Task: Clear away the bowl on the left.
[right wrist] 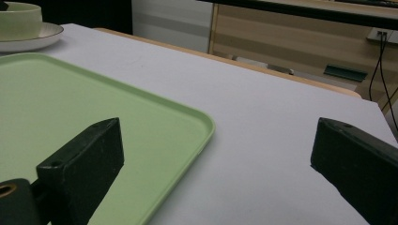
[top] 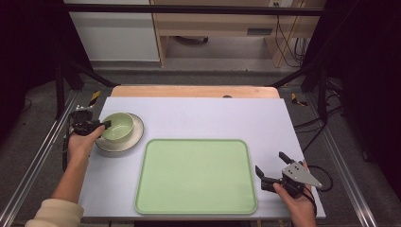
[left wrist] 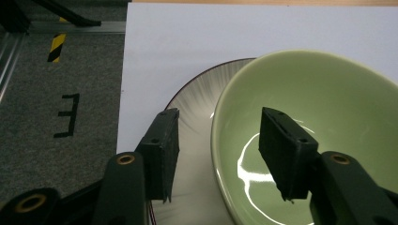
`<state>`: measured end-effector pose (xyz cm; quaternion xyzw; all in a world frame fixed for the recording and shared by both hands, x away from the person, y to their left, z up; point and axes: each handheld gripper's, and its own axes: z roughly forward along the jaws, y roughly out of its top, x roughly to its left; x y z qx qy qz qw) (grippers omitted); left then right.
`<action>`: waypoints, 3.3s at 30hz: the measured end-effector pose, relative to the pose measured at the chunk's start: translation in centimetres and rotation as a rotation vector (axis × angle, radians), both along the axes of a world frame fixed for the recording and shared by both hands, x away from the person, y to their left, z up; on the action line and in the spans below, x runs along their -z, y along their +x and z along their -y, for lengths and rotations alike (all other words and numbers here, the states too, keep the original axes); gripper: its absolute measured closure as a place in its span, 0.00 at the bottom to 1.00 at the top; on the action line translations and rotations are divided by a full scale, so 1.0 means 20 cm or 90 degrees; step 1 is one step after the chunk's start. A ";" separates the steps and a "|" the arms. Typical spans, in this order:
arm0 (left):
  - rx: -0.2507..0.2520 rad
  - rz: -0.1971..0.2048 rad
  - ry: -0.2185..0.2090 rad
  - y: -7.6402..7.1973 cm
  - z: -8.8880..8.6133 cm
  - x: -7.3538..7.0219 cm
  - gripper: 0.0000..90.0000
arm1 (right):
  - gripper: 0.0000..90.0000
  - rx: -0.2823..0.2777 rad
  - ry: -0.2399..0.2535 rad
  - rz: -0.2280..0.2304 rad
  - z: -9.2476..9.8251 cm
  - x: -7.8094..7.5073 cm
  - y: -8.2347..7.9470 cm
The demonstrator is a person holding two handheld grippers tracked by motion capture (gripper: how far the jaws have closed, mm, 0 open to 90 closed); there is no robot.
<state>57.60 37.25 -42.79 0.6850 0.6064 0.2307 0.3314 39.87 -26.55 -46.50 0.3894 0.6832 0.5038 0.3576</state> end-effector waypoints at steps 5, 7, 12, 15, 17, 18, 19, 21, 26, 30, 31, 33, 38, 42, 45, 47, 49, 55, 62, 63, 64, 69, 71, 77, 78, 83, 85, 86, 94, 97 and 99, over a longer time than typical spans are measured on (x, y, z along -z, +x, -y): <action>-0.006 -0.013 -0.003 0.00 0.00 0.01 0.63 | 0.04 -0.001 0.000 -0.001 0.00 0.00 0.00; -0.006 -0.018 -0.004 -0.01 -0.01 0.01 0.66 | 0.04 -0.001 0.001 -0.002 0.00 0.00 0.00; -0.009 -0.028 -0.009 -0.01 -0.01 0.01 0.75 | 0.04 -0.002 0.001 -0.005 0.00 0.00 0.00; -0.009 -0.032 -0.007 0.00 0.00 0.01 0.78 | 0.04 -0.002 0.002 -0.006 0.00 0.00 0.00; -0.013 -0.041 -0.002 0.00 0.00 0.02 0.81 | 0.04 -0.003 0.002 -0.007 0.00 0.00 0.00; -0.015 -0.043 -0.003 0.00 0.00 0.02 0.82 | 0.04 -0.003 0.002 -0.007 0.00 0.00 0.00; -0.014 -0.046 0.001 0.00 0.00 0.02 0.83 | 0.04 -0.003 0.002 -0.008 0.00 0.00 0.00; -0.012 -0.048 0.001 0.00 0.00 0.02 0.85 | 0.04 -0.004 0.002 -0.007 0.00 0.00 0.00; -0.014 -0.059 0.004 0.01 0.01 0.04 0.86 | 0.04 -0.004 0.004 -0.008 0.00 0.00 0.00; -0.014 -0.065 0.008 0.01 0.02 0.04 0.89 | 0.04 -0.005 0.004 -0.009 0.00 0.00 0.00; -0.017 -0.065 0.008 0.01 0.02 0.04 0.89 | 0.04 -0.005 0.004 -0.009 0.00 0.00 0.00; -0.024 -0.068 0.004 0.01 0.02 0.03 0.90 | 0.04 -0.005 0.003 -0.007 0.00 0.00 0.00; -0.025 -0.050 -0.025 -0.01 0.03 0.01 0.93 | 0.04 -0.004 0.003 -0.009 0.00 0.00 0.00; -0.022 -0.035 -0.014 -0.03 0.04 -0.02 0.92 | 0.04 -0.006 0.000 -0.009 0.00 0.00 0.00; -0.019 -0.029 -0.017 -0.03 0.06 -0.03 0.92 | 0.04 -0.006 0.002 -0.008 0.00 0.00 0.00; -0.010 -0.024 -0.022 -0.04 0.07 -0.04 0.92 | 0.04 -0.006 0.003 -0.008 0.00 0.00 0.00; -0.003 -0.021 -0.027 -0.04 0.08 -0.05 0.92 | 0.04 -0.005 0.003 -0.008 0.00 0.00 0.00; 0.011 -0.020 -0.046 -0.04 0.11 -0.06 0.92 | 0.04 -0.006 0.002 -0.007 0.00 0.00 0.00; 0.021 -0.025 -0.053 -0.04 0.12 -0.06 0.92 | 0.04 -0.005 0.001 -0.006 0.00 0.00 0.00; 0.021 -0.026 -0.055 -0.04 0.12 -0.06 0.92 | 0.04 -0.006 0.002 -0.008 0.00 0.00 0.00; 0.021 -0.026 -0.058 -0.04 0.12 -0.06 0.92 | 0.04 -0.006 0.001 -0.006 0.00 0.00 0.00; 0.041 -0.003 -0.041 -0.04 0.11 -0.07 0.92 | 0.04 -0.006 0.002 -0.007 0.00 0.00 0.00; 0.043 0.000 -0.040 -0.04 0.11 -0.07 0.92 | 0.04 -0.006 0.000 -0.007 0.00 0.01 0.00; 0.050 -0.001 -0.046 -0.04 0.14 -0.08 0.92 | 0.04 -0.007 0.000 -0.007 0.00 0.00 0.00; 0.053 0.000 -0.043 -0.04 0.14 -0.08 0.92 | 0.04 -0.006 0.001 -0.008 0.00 0.00 0.00; 0.061 0.012 -0.045 -0.05 0.15 -0.10 0.92 | 0.04 -0.006 0.000 -0.007 0.00 0.00 0.00; 0.067 0.015 -0.047 -0.05 0.16 -0.11 0.92 | 0.04 -0.007 0.000 -0.006 0.00 0.00 0.00; 0.067 0.015 -0.047 -0.05 0.16 -0.11 0.92 | 0.04 -0.007 0.000 -0.006 0.00 0.00 0.00; 0.087 0.027 -0.062 -0.07 0.22 -0.15 0.92 | 0.04 -0.006 0.001 -0.006 0.00 0.00 0.00; 0.093 0.028 -0.068 -0.08 0.24 -0.16 0.92 | 0.04 -0.006 0.001 -0.007 0.00 0.00 0.00; 0.098 0.026 -0.070 -0.08 0.25 -0.17 0.92 | 0.04 -0.007 0.000 -0.006 0.00 0.00 0.00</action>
